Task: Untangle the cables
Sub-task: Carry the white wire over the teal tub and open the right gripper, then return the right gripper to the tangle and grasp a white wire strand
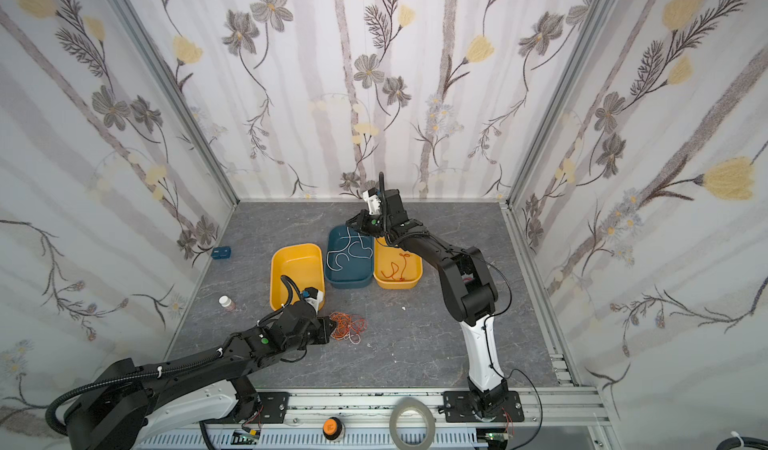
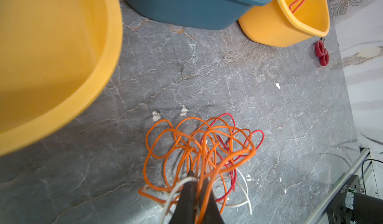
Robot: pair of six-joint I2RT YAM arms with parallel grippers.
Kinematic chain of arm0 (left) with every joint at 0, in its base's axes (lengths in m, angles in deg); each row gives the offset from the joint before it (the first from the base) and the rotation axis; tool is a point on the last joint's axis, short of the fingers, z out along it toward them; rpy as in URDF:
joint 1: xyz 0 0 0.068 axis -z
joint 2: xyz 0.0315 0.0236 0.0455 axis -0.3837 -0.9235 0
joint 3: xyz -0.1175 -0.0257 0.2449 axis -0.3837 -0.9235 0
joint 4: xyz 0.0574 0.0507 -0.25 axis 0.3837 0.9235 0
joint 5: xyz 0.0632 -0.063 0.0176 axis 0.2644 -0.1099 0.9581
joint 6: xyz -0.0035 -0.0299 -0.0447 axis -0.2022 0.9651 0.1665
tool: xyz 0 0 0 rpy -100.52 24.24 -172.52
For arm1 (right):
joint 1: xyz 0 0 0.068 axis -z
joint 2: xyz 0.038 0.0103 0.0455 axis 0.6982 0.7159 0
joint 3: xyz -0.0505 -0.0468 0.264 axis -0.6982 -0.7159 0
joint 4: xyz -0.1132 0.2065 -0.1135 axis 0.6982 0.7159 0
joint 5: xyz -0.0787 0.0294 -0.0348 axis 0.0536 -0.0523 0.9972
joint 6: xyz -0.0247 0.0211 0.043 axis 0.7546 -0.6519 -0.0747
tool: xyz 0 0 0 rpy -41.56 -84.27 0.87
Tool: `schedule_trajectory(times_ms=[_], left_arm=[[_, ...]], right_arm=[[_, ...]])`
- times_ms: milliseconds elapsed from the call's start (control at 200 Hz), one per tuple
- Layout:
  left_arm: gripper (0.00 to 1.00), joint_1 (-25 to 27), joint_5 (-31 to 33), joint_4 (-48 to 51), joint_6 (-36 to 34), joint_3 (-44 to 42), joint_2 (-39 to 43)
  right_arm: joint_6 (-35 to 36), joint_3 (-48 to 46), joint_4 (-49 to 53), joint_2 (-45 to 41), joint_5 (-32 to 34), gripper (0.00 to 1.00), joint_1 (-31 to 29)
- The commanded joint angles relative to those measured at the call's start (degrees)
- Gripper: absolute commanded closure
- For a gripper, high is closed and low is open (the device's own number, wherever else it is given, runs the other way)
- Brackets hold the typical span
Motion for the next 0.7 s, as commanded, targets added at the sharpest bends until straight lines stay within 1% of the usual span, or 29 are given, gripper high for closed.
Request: schedule_trajectory(times_ms=[0,140,260,340,405,470,530,565,645,694], left_arm=[[0.93,0.04,0.89,-0.17,0.17,0.01,-0.04],[0.93,0.03,0.98,-0.07,0.07,-0.09,0.04],[0.93,0.04,0.99,-0.09,-0.01,0.13,-0.05],[0.93,-0.02,0.86,-0.26,-0.10,0.26,-0.35],[0.92,0.01,0.74,-0.29,-0.18,0.37,-0.64],[0.92,0.08,0.56,-0.50,-0.27,0.54,-0.84],[0.92,0.12,0.47,-0.50,-0.28,0.70,-1.06],[0.92,0.02,0.43,-0.58,-0.35,0.70,-1.14],[0.92,0.11,0.30,-0.70,-0.53,0.95,-1.43],[0.92,0.11,0.20,-0.67,-0.70,1.10,-1.65]], right_arm=[[5.13,-0.45,5.52,-1.19,5.24,1.00,-0.14],[8.41,0.21,9.66,-1.01,8.44,1.00,-1.12],[12.15,1.71,14.42,-0.34,13.56,1.00,-2.73],[13.61,2.85,16.36,0.68,15.01,1.00,-3.64],[14.94,4.82,19.40,2.01,15.85,0.96,-4.34],[16.42,6.83,22.97,3.10,17.78,0.91,-4.97],[17.25,7.80,25.31,3.48,19.33,0.79,-5.47],[17.43,7.77,25.87,3.32,19.57,0.73,-5.53],[17.95,7.72,26.68,2.50,19.38,0.64,-5.55],[18.30,7.72,27.14,1.74,19.01,0.60,-5.54]])
